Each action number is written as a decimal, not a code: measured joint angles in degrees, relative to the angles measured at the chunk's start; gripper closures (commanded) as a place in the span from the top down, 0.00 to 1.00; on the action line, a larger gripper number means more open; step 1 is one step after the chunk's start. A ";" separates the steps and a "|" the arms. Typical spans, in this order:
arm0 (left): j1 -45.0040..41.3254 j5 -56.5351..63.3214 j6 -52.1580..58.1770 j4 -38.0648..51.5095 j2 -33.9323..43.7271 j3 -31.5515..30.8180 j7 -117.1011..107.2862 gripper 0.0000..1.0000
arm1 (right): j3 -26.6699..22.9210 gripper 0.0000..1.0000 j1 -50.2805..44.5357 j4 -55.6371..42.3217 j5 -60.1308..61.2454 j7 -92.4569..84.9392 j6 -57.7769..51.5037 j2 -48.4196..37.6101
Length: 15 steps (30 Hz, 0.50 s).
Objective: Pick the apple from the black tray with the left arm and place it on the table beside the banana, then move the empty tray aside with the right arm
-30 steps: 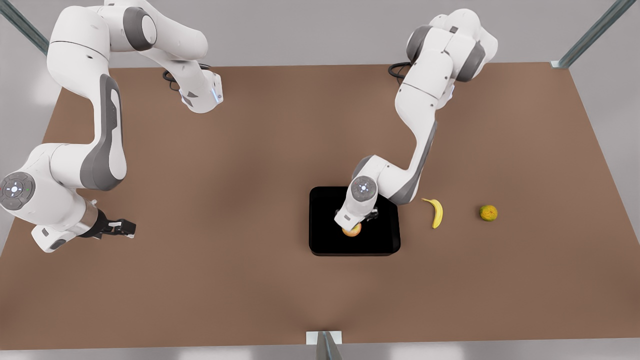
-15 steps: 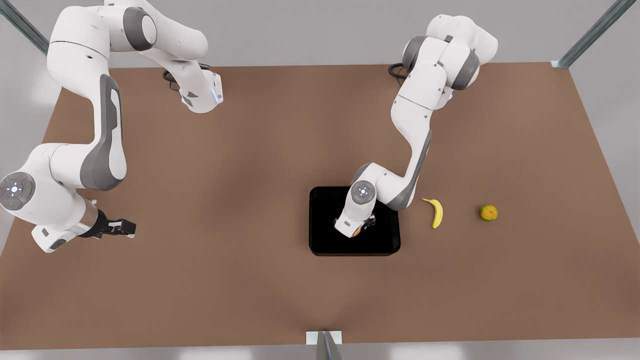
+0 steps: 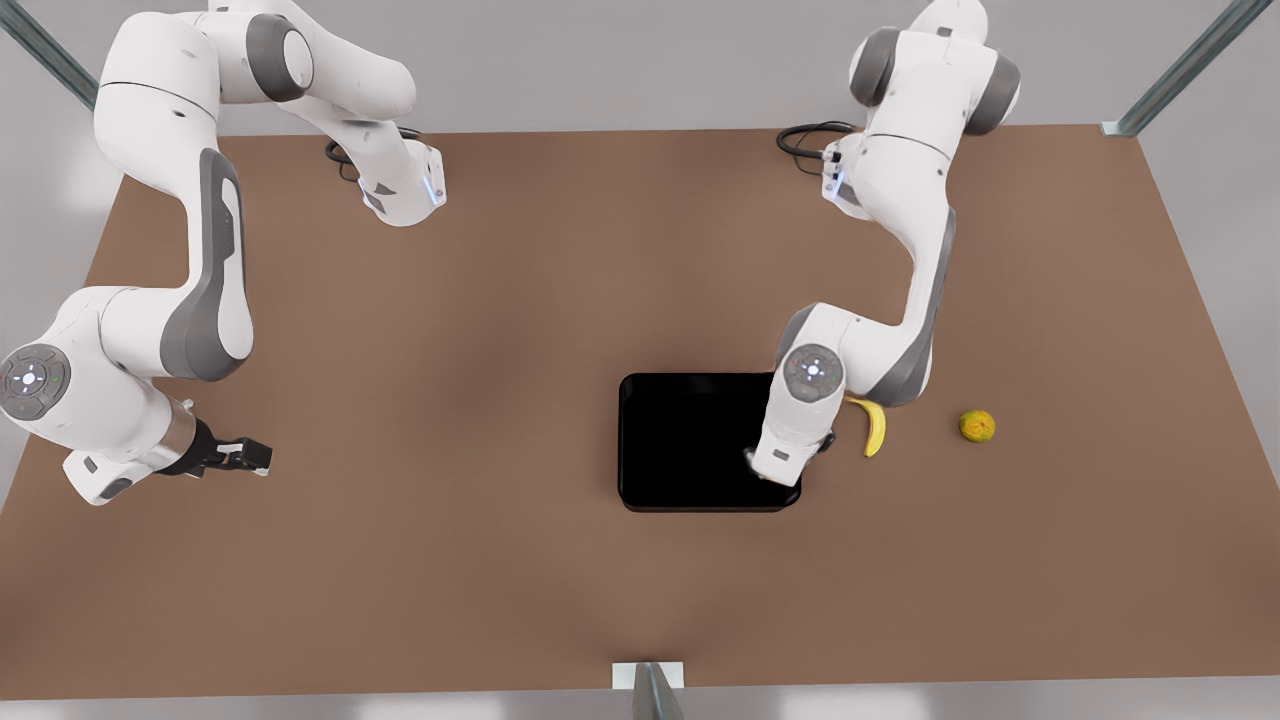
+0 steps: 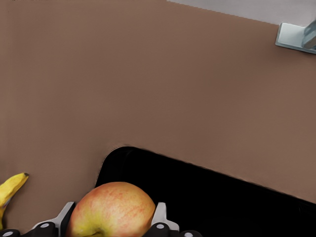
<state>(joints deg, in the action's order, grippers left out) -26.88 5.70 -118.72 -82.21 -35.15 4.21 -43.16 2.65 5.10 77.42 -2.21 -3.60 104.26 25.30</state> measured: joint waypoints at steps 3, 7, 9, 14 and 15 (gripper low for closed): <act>8.46 0.07 3.69 0.28 -1.82 -0.06 3.89 0.72 | 4.54 1.00 -0.13 -0.45 0.03 0.45 -4.76 -3.41; 14.03 0.15 4.10 0.97 -8.08 -0.13 9.70 0.81 | 24.91 1.00 -3.45 -5.40 -0.01 6.57 -13.92 -4.27; 14.50 0.37 3.80 1.15 -9.11 -0.12 12.29 1.00 | 27.88 1.00 -8.56 -5.46 0.93 12.00 -15.40 1.45; 14.86 0.99 3.32 2.26 -7.85 0.47 17.35 1.00 | 28.59 1.00 -13.79 0.32 4.70 26.66 -7.18 10.59; 14.88 1.09 3.26 1.97 -7.89 0.46 18.17 1.00 | 28.60 1.00 -14.18 0.37 4.87 29.52 -5.56 11.39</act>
<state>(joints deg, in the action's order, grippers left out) -12.00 6.79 -115.46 -80.23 -43.04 4.67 -24.98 31.25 -9.08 77.79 2.65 25.93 98.70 36.68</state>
